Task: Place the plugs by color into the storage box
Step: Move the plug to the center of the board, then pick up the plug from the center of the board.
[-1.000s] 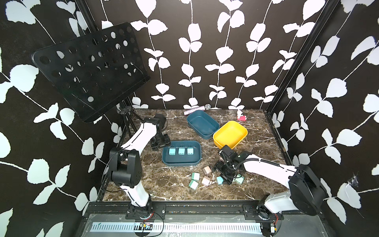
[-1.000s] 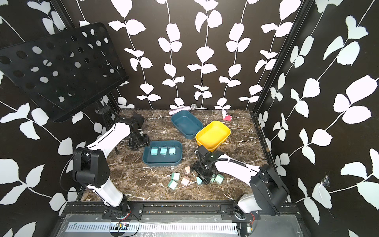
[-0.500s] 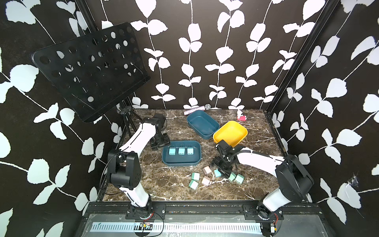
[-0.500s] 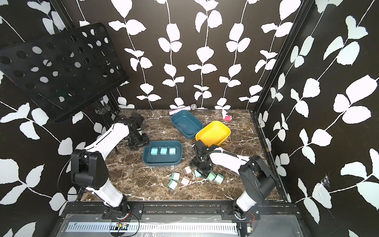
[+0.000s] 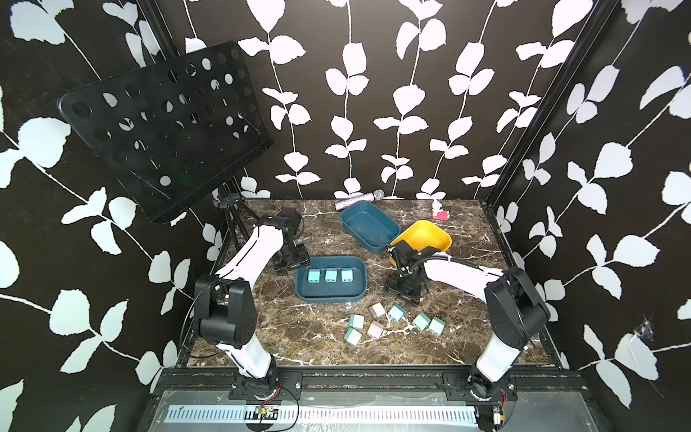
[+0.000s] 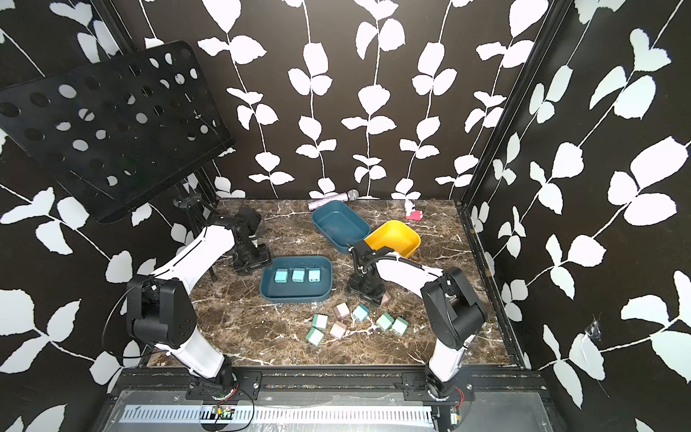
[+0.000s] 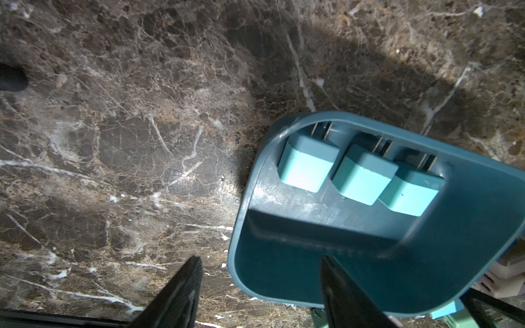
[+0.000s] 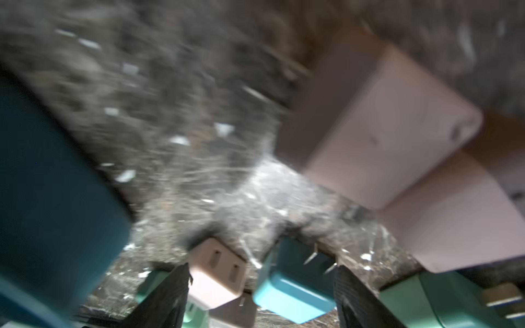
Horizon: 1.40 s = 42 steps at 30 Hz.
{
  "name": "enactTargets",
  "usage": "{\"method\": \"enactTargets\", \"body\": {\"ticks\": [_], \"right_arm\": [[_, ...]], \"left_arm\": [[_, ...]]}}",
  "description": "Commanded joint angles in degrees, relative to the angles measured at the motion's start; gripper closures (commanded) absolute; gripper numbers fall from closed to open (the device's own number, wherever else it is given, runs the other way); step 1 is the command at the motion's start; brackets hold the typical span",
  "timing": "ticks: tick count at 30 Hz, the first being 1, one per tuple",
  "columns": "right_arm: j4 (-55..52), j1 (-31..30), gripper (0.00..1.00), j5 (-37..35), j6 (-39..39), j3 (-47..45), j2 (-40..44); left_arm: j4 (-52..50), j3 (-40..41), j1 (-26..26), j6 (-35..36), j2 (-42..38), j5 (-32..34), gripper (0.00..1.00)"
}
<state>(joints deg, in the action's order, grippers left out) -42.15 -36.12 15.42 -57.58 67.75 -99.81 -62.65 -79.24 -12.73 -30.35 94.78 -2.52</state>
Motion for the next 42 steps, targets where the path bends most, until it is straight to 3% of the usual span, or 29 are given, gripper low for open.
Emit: {"method": "enactTargets", "body": {"ticks": [1, 7, 12, 20, 32, 36, 42], "right_arm": [[-2.28, -0.49, 0.23, -1.68, 5.71, 3.23, 0.08], [-6.41, -0.62, 0.23, -4.38, 9.05, 4.88, 2.49], [-14.22, -0.8, 0.19, -7.89, 7.3, 2.45, 4.62], [-9.27, -3.23, 0.18, -4.63, -1.24, -2.45, 5.53], [-5.91, -5.72, 0.19, -4.37, -3.7, -5.49, 1.04], [-4.73, -5.62, 0.26, -3.63, -3.77, -6.83, 0.93], [-4.78, -4.92, 0.51, -3.88, -2.53, -6.37, 0.84]], "left_arm": [[-0.72, 0.49, -0.28, -0.5, -2.71, -0.12, 0.33], [-0.56, 0.49, -0.32, -0.85, -2.59, -0.29, 0.33], [-0.62, 0.26, -0.26, -0.8, -2.11, 0.03, 0.33], [-0.5, 0.83, -0.23, -1.2, -0.67, -0.87, 0.33], [0.23, 2.13, -0.18, -1.9, 0.14, -1.43, 0.33], [1.1, 3.45, -0.19, -2.81, -0.35, -1.74, 0.33], [1.55, 3.09, -0.19, -3.49, -0.21, -2.24, 0.33]]}}
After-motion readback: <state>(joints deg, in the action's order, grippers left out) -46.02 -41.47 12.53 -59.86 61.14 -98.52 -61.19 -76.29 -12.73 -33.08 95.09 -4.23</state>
